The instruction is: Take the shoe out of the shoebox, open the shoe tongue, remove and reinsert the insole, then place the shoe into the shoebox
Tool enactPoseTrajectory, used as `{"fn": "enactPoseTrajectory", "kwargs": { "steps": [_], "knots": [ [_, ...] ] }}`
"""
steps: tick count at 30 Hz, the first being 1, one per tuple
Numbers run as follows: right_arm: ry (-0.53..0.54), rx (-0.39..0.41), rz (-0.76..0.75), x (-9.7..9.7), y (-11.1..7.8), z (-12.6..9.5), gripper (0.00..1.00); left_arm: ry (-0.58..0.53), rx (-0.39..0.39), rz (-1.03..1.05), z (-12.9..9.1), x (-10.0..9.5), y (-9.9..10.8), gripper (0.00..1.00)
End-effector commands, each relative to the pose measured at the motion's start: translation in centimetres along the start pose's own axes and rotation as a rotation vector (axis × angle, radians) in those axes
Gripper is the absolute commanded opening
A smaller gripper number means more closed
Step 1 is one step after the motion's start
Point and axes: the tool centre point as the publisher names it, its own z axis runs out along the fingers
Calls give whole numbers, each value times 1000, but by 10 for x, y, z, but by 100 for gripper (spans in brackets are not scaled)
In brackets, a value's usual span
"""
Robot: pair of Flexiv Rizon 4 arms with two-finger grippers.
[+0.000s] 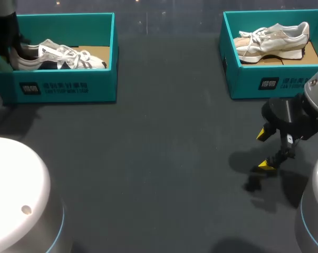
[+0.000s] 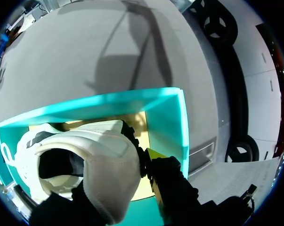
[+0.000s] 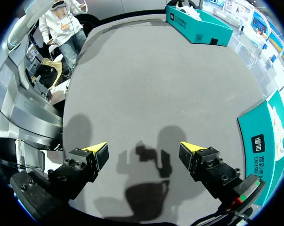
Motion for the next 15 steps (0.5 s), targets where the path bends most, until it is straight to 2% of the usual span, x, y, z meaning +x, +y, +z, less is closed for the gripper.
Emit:
{"fn": "enactPoseTrajectory", "kwargs": {
  "steps": [1, 15],
  "knots": [
    [-3, 1, 0, 2, -1, 0, 100, -7, 1, -8, 6, 0, 4, 0],
    [-3, 1, 0, 2, -1, 0, 100, -11, 26, -21, 24, 1, 10, 0]
  ]
}}
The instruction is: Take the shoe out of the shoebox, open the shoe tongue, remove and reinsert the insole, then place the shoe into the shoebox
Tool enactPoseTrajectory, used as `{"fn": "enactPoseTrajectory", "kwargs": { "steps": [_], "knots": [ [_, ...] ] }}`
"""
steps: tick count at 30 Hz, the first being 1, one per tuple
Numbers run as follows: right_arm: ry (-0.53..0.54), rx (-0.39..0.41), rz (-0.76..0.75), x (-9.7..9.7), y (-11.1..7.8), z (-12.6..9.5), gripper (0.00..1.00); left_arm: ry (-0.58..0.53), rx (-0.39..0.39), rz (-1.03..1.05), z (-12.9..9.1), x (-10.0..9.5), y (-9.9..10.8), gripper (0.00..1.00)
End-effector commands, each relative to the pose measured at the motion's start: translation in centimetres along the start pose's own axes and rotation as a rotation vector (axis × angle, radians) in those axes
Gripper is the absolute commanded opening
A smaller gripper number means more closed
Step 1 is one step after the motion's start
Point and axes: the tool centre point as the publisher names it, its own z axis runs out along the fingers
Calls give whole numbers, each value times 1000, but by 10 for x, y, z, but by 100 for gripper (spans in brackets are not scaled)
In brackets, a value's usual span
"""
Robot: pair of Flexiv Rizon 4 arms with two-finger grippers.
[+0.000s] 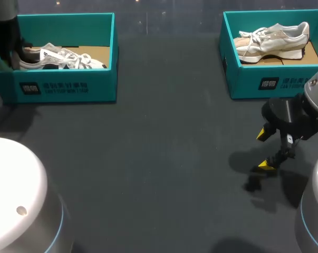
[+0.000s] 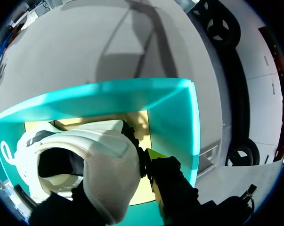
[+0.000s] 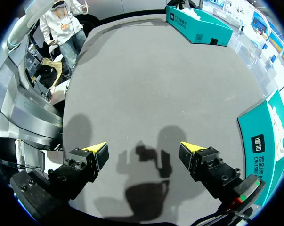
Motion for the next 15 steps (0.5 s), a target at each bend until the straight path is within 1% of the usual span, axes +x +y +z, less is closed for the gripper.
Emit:
{"fn": "enactPoseTrajectory", "kwargs": {
  "steps": [1, 15],
  "knots": [
    [-3, 1, 0, 2, -1, 0, 100, -2, 12, 4, 5, 0, 6, 0],
    [-3, 1, 0, 2, -1, 0, 100, -22, 18, 18, 15, -12, 6, 0]
  ]
}}
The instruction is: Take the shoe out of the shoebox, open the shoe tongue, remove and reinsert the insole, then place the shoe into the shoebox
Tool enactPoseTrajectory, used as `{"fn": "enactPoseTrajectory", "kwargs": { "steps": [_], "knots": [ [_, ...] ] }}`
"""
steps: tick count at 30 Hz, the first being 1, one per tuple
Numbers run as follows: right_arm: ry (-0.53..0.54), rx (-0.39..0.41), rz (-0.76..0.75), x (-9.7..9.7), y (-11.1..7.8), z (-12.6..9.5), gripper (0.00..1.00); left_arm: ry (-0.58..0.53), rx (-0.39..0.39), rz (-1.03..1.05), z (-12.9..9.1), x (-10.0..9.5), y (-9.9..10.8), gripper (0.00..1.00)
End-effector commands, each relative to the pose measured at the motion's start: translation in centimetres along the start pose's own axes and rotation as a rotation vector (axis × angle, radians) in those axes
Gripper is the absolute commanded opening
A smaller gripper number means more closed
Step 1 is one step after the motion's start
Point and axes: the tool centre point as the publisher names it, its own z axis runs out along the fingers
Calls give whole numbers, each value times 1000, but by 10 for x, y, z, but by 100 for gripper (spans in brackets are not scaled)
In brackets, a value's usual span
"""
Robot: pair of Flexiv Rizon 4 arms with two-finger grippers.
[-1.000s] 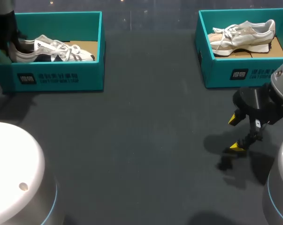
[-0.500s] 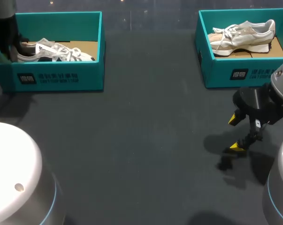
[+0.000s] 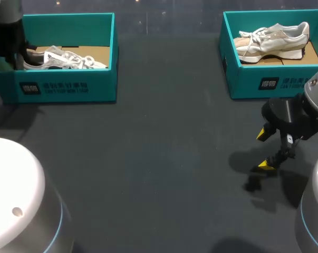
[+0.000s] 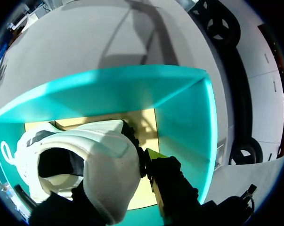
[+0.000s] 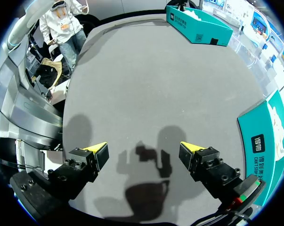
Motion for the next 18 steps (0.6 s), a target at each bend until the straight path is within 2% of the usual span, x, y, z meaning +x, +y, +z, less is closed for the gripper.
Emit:
{"fn": "enactPoseTrajectory", "kwargs": {
  "steps": [1, 14, 18],
  "knots": [
    [-3, 1, 0, 2, -1, 0, 100, -1, 0, 4, 5, 0, 2, 0],
    [-3, 1, 0, 2, -1, 0, 100, -30, 2, 6, 15, 2, 3, 0],
    [-3, 1, 0, 2, -1, 0, 100, -35, 2, 5, 15, 2, 3, 13]
  ]
}}
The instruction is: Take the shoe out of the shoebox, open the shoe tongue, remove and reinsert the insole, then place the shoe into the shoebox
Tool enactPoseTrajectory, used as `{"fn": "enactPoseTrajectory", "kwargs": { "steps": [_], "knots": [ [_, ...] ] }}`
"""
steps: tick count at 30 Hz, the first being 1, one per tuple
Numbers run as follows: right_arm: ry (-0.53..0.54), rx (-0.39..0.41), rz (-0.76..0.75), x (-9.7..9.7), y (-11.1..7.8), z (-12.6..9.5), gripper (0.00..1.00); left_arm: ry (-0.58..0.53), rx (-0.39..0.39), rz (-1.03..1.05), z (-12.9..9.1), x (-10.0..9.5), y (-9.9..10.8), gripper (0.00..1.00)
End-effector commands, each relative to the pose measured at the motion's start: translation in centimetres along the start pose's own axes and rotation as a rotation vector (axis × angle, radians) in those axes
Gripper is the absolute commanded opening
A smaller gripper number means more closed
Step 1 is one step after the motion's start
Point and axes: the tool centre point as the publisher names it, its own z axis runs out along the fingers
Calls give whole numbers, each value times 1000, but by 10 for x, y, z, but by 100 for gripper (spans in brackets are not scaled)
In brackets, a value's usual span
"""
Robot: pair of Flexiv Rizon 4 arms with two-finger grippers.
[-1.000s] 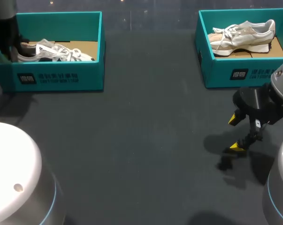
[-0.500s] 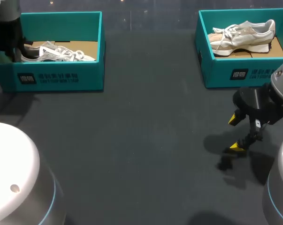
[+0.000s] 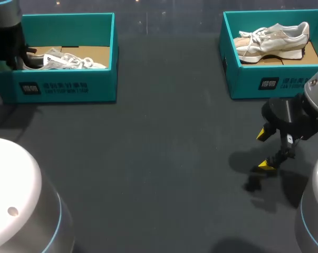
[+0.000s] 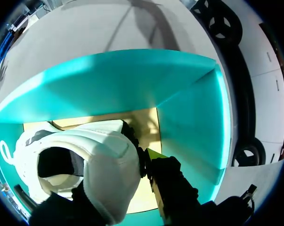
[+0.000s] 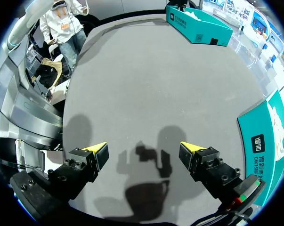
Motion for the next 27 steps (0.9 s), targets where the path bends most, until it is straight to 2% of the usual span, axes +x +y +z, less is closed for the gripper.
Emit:
{"fn": "enactPoseTrajectory", "kwargs": {
  "steps": [1, 3, 11, 14, 16, 17, 20, 27],
  "knots": [
    [-3, 1, 0, 2, -1, 0, 100, -5, 2, 0, 0, 1, 2, 18],
    [-3, 1, 0, 2, -1, 0, 100, -8, 2, 0, -1, 1, 2, 27],
    [-3, 1, 0, 2, -1, 0, 100, -20, -7, 0, -7, -2, 3, 47],
    [-3, 1, 0, 2, -1, 0, 100, -23, -8, -1, -7, -3, 4, 69],
    [-3, 1, 0, 2, -1, 0, 100, -26, -8, -4, -9, -3, 4, 89],
    [-3, 1, 0, 2, -1, 0, 100, -28, -9, -6, -10, -3, 4, 95],
    [-3, 1, 0, 2, -1, 0, 100, -38, -14, -11, -15, -4, 6, 100],
    [-3, 1, 0, 2, -1, 0, 100, -82, -37, -26, -37, -10, 11, 100]
  ]
}}
